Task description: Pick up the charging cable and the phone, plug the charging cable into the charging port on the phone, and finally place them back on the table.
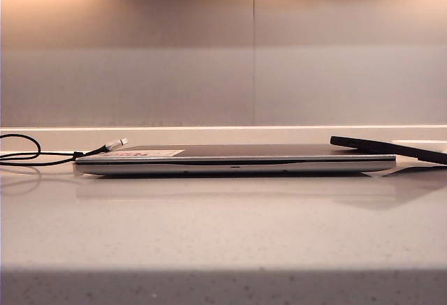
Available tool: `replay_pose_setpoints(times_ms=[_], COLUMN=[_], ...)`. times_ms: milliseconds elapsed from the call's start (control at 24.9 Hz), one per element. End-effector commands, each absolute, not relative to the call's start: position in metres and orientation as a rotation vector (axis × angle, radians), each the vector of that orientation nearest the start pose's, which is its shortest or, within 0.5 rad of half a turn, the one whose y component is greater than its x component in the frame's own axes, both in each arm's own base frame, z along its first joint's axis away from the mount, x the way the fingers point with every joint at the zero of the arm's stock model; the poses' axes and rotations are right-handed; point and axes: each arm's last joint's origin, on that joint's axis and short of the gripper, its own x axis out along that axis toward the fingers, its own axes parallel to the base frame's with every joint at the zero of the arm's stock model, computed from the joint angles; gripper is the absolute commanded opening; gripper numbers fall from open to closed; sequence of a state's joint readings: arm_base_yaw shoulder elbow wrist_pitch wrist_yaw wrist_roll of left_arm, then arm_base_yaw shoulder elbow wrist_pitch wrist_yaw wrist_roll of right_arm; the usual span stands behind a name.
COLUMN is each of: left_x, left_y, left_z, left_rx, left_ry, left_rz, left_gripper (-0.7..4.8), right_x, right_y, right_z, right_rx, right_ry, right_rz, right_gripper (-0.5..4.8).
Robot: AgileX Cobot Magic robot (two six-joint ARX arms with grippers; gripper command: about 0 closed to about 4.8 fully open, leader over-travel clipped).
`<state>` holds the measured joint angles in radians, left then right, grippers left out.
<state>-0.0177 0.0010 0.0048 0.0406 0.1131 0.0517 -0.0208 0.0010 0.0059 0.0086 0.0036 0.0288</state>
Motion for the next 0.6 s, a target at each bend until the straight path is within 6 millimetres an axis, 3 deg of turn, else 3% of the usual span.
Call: replay_pose_setpoints(times_ms=[40, 361, 602], left_x=[0.097, 0.097, 0.088], left_y=[-0.005, -0.005, -0.005], left_z=[0.172, 0.174, 0.209], left_rx=[0.055, 0.015, -0.024], left_ry=[-0.064, -0.076, -0.212], left_rz=[-0.131, -0.132, -0.136], left_gripper=[-0.06, -0.06, -0.06], right_x=[0.097, 0.096, 0.083], right_y=[-0.002, -0.002, -0.002], right_z=[0.167, 0.173, 0.218], right_rx=[0.025, 0.025, 0.025], right_ry=[-0.030, -0.047, -0.142], right_rz=[-0.029, -0.028, -0.027], right_gripper=[-0.06, -0.06, -0.06])
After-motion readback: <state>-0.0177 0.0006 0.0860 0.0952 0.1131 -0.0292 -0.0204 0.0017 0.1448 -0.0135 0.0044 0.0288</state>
